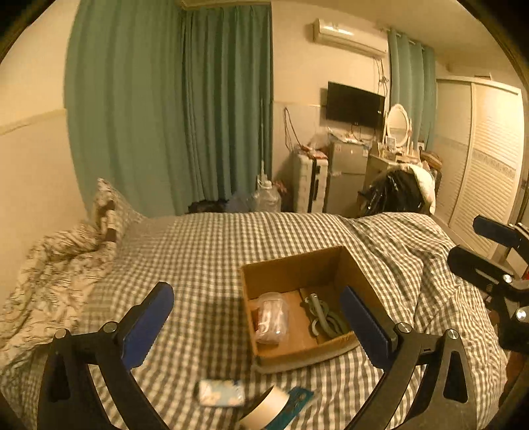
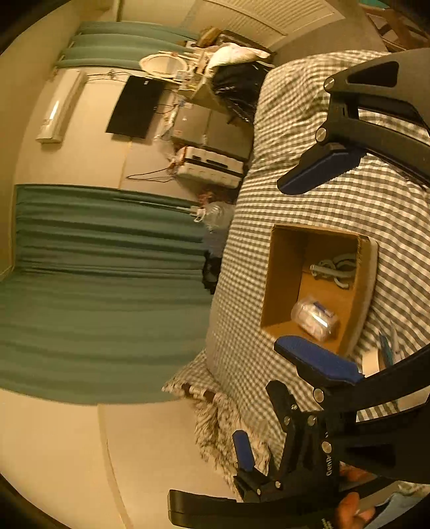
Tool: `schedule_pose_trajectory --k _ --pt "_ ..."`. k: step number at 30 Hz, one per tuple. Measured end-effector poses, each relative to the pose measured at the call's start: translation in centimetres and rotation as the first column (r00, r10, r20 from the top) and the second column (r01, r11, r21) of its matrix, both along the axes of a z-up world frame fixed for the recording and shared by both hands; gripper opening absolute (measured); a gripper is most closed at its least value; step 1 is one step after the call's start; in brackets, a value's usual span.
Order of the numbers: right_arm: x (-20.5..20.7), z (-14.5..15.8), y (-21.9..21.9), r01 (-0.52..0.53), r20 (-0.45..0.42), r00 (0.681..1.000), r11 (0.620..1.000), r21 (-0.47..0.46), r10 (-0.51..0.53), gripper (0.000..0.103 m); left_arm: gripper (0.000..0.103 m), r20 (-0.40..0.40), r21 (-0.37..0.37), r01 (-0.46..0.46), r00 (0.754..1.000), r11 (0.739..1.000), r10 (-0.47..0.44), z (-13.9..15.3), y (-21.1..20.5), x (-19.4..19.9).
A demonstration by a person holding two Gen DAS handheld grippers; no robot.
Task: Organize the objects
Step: 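Move both tools back from the box toward the remaining items, then grasp the white glove with the right tool while the left tool grasps the masking tape roll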
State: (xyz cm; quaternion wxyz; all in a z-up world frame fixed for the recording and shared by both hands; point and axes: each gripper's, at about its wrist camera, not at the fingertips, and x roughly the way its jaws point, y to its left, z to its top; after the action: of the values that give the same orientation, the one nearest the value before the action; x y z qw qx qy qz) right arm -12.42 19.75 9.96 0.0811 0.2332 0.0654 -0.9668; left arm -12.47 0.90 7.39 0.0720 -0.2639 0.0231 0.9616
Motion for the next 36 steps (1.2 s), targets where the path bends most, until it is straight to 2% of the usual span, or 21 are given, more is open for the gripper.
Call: schedule_pose_trajectory --k 6,9,12,16,20,22,27,32,36 --pt "5.6 2.0 -2.2 -0.046 -0.039 0.998 0.999 0.011 0.046 0.089 0.103 0.002 -0.036 -0.024 1.000 0.999 0.024 -0.2 -2.6 4.7" --pt "7.7 1.9 -2.8 -0.053 -0.053 0.997 0.998 0.016 0.054 0.091 0.103 0.021 -0.046 -0.034 0.999 0.998 0.035 -1.6 -4.0 7.0" --pt "9.1 0.6 -3.3 -0.064 -0.027 0.998 0.998 -0.005 0.064 0.092 0.103 0.041 -0.076 -0.067 0.997 0.995 0.070 -3.9 -4.9 9.1" --pt "10.1 -3.3 -4.7 -0.089 0.037 0.995 0.996 -0.017 0.089 0.092 0.103 0.090 -0.083 -0.119 0.988 0.989 0.127 -8.1 -6.0 11.0" --pt "10.1 -9.0 -6.7 -0.126 0.128 0.984 0.992 -0.015 0.127 0.092 0.103 0.139 -0.075 -0.164 0.975 0.984 0.173 -12.5 -6.7 11.9" --pt "9.4 -12.4 -7.8 -0.141 0.210 0.967 0.990 -0.030 0.144 0.092 0.103 0.164 -0.093 -0.171 0.969 0.981 0.184 -14.2 -6.9 11.6" --pt "8.5 -19.4 -10.0 -0.184 0.362 0.916 0.983 -0.012 0.176 0.092 0.103 0.161 -0.164 -0.183 0.964 0.969 0.210 -16.2 -6.9 11.2" --pt "8.5 -23.3 -11.6 -0.249 0.451 0.862 0.968 -0.020 0.231 0.092 0.103 0.202 -0.180 -0.194 0.952 0.964 0.230 -18.1 -7.7 10.4" --pt "8.4 -25.2 -13.3 -0.313 0.495 0.823 0.950 -0.012 0.278 0.092 0.103 0.233 -0.154 -0.201 0.944 0.967 0.233 -18.7 -8.2 9.9"
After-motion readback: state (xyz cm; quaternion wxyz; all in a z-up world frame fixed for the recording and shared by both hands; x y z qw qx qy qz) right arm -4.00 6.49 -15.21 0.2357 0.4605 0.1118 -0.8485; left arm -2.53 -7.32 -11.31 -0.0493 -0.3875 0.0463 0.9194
